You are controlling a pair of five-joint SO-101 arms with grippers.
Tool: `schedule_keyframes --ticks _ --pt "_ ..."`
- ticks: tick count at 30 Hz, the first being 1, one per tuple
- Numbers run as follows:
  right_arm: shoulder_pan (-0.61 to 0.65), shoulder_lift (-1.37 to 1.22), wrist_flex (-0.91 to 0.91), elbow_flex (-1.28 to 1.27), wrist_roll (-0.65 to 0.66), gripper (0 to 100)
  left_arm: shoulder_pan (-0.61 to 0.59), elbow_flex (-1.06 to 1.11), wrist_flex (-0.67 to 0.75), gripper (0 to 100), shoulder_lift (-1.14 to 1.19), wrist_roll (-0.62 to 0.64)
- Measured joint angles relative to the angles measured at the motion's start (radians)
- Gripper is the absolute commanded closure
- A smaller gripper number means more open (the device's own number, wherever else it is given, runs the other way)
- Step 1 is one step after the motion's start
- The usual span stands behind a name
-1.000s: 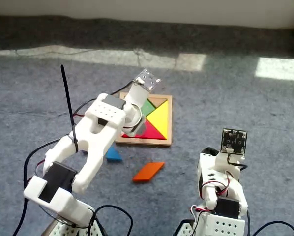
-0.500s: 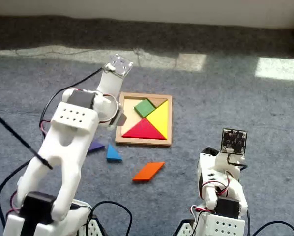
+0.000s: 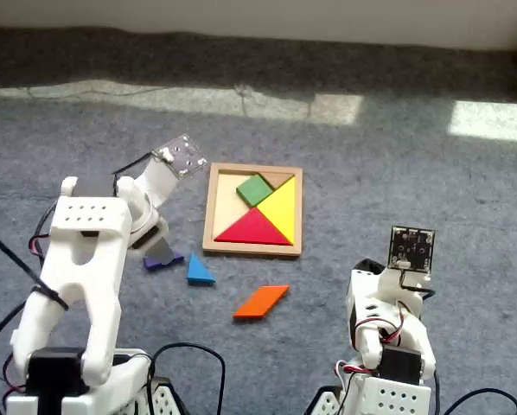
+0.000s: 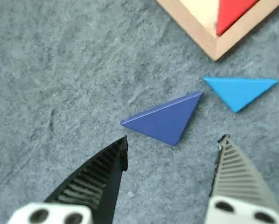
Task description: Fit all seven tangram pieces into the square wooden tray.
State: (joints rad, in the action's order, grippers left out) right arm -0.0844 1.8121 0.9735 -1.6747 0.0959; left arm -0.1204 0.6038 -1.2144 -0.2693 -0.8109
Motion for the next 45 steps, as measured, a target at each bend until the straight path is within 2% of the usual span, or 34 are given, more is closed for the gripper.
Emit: schedule_keyframes --ticks 2,6,9,15,18,22,27,33,40,45 --pt "0.000 0.000 0.000 0.000 0.000 99.1 -0.003 0.000 0.000 70 0.029 -0.071" --pt "0.000 0.000 0.000 0.000 0.000 99.1 0.023 0.003 0.000 70 0.029 -0.049" --pt "0.000 0.000 0.000 0.000 0.000 99.1 0.129 0.006 -0.028 70 -0.011 0.078" --pt "0.000 0.000 0.000 0.000 0.000 99.1 0.443 0.006 -0.080 70 -0.064 0.419" --pt "0.000 0.000 0.000 0.000 0.000 99.1 0.571 0.043 -0.041 70 -0.064 0.545" --pt "0.000 0.000 0.000 0.000 0.000 99.1 0.700 0.092 0.058 70 -0.046 0.640" --pt "0.000 0.000 0.000 0.000 0.000 99.1 0.721 0.087 0.157 70 0.150 0.697" --pt "0.000 0.000 0.000 0.000 0.000 99.1 0.730 -0.055 0.132 81 0.388 0.747" --pt "0.000 0.000 0.000 0.000 0.000 99.1 0.747 -0.118 0.110 97 0.442 0.752" --pt "0.000 0.000 0.000 0.000 0.000 99.1 0.741 -0.126 0.103 99 0.387 0.750"
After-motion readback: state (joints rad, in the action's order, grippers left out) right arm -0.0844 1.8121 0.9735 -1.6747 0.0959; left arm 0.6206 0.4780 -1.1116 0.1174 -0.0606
